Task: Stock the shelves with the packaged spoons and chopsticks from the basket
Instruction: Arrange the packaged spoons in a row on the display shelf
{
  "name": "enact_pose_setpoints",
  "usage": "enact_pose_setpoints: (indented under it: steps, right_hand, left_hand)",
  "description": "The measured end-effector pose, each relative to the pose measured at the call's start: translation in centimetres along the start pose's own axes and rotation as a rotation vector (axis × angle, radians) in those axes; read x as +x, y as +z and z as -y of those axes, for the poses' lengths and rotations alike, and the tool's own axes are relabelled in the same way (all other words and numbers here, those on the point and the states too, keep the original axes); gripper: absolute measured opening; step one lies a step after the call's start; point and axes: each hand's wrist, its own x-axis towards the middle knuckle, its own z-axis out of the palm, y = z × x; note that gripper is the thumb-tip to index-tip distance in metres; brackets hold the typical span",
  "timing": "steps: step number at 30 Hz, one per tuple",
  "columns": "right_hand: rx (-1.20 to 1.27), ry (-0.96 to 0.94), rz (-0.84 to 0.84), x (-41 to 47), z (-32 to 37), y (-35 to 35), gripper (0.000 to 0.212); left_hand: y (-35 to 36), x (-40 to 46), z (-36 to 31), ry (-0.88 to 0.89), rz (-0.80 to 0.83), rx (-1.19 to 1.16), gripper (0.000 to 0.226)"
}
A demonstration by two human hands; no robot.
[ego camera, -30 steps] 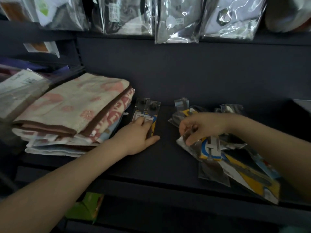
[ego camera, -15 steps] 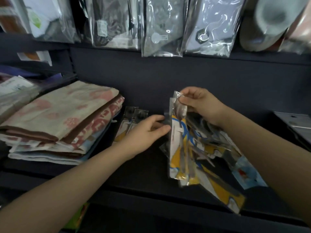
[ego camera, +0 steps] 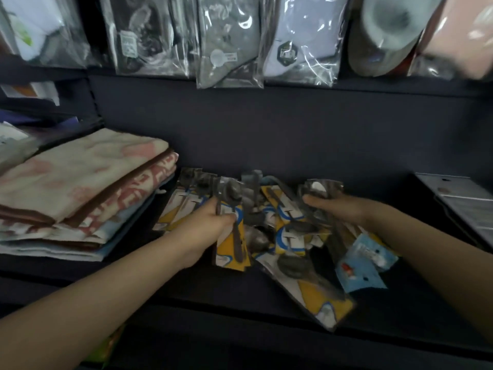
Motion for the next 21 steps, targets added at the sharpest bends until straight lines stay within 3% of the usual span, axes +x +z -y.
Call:
enact_pose_setpoints:
  steps: [2, 6, 10, 12, 17, 19, 21]
  right_hand:
    - [-0.119, 0.041, -0.04, 0.3, -1.0, 0.6, 0.119]
    - [-0.175, 0.029, -0.057, -0.4, -0.8, 1.0, 0.129]
    - [-0.188, 0.019, -0.161, 0.2, -2.1, 0.6, 0.135]
    - [-0.091, -0.014, -0.253, 1.5, -3.5, 0.1, 0.124]
    - [-0.075, -0.005, -0.456, 1.2, -3.3, -0.7, 0.063]
    - [-0.043, -0.065, -0.535, 1.1, -2.6, -0.9, 0.047]
    - [0.185, -0.154, -0.493, 0.8, -1.3, -0.9, 0.031]
  left_hand:
    - [1.4, 0.3, -0.2, 0.012, 0.049, -0.026, 0.02]
    - [4.3, 1.3, -1.4, 0.006, 0.076, -0.068, 0.071]
    - [6.3, 3.3, -1.9, 0.035, 0.105, -0.087, 0.077]
    - [7.2, 4.3, -2.3, 0.05, 0.144, -0.061, 0.077]
    - [8.0, 5.6, -3.4, 0.089, 0.209, 0.043, 0.079]
    - [7.4, 5.3, -3.6, 0.135, 0.199, 0.169, 0.069]
    - [6.1, 4.9, -3.3, 0.204, 0.136, 0.308, 0.057]
